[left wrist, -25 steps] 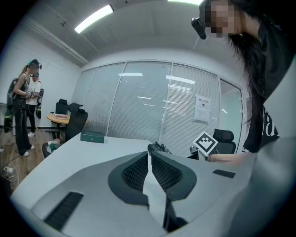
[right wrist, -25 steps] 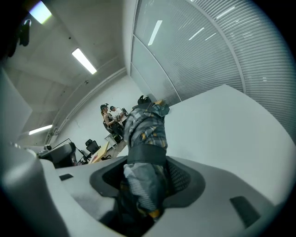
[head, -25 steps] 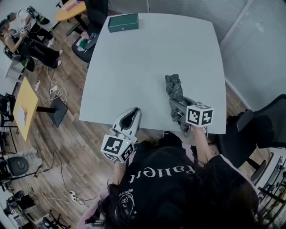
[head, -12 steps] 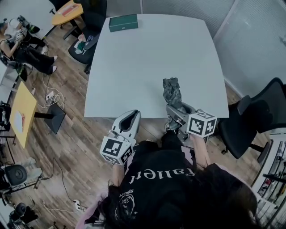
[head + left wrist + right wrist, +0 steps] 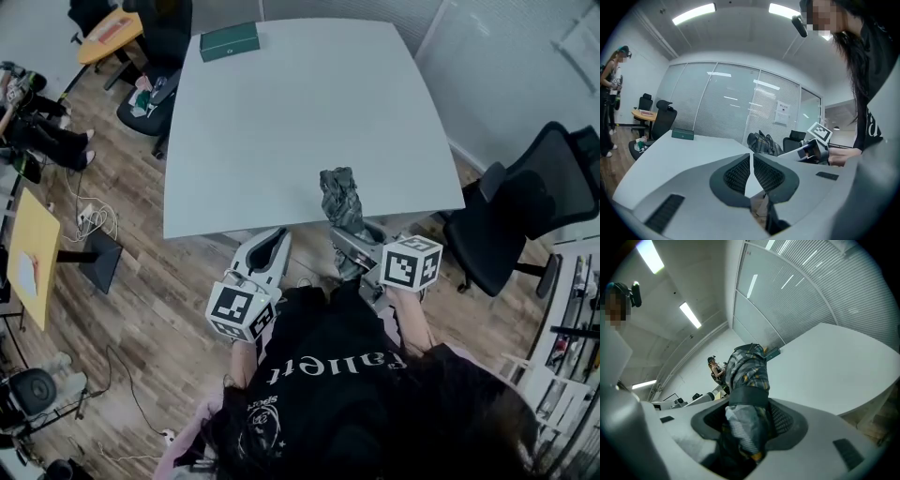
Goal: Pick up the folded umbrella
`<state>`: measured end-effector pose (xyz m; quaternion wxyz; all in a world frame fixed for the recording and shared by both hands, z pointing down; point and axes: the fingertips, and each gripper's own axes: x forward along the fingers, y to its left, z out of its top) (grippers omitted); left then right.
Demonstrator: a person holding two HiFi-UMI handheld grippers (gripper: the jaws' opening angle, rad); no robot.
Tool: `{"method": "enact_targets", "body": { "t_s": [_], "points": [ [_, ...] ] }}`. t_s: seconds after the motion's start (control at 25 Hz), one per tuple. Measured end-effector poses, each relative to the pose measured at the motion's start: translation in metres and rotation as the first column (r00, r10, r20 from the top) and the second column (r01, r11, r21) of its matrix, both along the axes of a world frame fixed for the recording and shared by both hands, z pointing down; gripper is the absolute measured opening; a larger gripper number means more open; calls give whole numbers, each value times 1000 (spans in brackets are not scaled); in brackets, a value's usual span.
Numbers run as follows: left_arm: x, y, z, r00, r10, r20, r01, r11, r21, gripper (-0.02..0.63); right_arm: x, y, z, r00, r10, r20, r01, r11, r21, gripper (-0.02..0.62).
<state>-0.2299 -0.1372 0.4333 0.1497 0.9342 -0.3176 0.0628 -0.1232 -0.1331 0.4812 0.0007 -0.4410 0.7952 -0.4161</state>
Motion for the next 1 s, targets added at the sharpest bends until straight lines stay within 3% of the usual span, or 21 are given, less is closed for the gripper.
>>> {"method": "enact_targets", "body": {
  "t_s": [0.48, 0.84, 1.0],
  "points": [
    [28, 36, -9, 1000, -10, 11, 10, 1000, 8, 37, 24, 42, -7, 1000, -13, 10, 13, 1000, 1, 232],
    [65, 132, -2, 998, -29, 50, 29, 999, 14, 37, 63, 141, -1, 999, -20, 45, 19, 1000, 19, 233],
    [70, 149, -8, 998, -45, 50, 44, 999, 14, 37, 67, 156, -5, 998, -38, 41, 37, 999, 19, 233]
  ]
}}
